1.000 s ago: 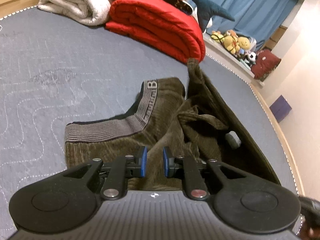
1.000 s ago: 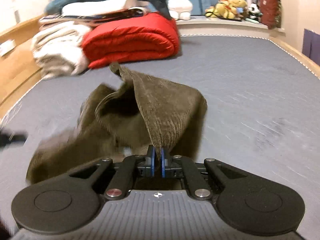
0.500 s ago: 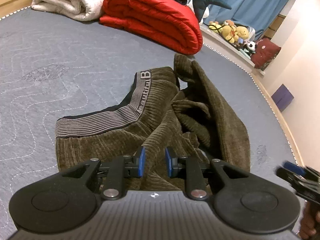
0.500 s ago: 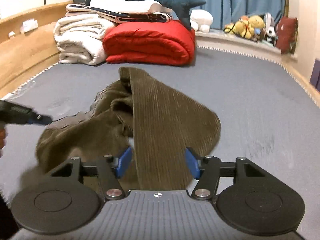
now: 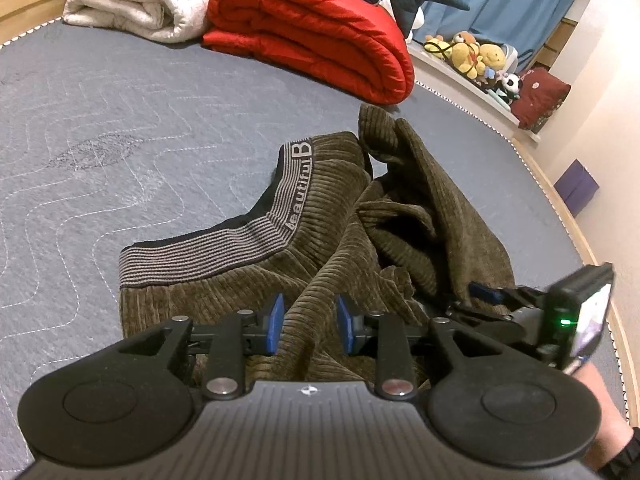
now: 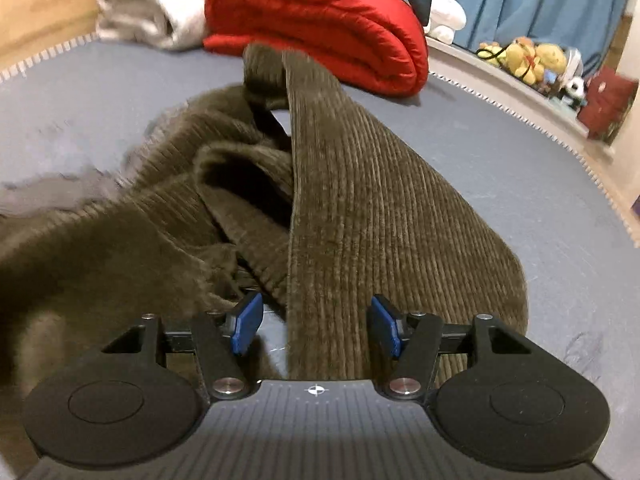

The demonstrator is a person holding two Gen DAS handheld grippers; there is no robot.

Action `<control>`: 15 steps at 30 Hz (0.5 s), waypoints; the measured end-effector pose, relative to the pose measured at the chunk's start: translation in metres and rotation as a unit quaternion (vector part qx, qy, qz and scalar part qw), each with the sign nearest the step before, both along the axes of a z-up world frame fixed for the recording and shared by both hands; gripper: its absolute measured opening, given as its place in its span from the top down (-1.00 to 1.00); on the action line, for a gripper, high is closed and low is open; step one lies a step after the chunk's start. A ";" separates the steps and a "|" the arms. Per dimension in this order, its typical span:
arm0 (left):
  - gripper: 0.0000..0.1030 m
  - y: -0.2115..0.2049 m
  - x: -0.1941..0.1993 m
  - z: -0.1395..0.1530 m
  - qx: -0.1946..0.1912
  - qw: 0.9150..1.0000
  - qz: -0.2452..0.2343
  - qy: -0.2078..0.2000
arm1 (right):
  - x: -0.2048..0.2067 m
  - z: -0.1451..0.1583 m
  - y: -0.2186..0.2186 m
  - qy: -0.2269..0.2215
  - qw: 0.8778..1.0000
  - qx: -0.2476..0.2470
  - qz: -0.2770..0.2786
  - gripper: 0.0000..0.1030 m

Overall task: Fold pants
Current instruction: 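Grasp a pant leg with the right tool and lift it up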

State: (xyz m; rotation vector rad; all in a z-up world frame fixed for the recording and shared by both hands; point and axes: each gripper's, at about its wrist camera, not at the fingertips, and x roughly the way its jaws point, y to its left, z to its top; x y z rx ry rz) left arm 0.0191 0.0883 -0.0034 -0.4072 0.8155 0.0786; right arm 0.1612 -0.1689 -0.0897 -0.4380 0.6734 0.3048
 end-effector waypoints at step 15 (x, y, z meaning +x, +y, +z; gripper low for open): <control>0.35 -0.004 -0.012 -0.003 -0.013 1.000 -0.020 -0.001 | -0.047 0.098 -0.189 -0.068 0.979 0.121 -0.147 0.82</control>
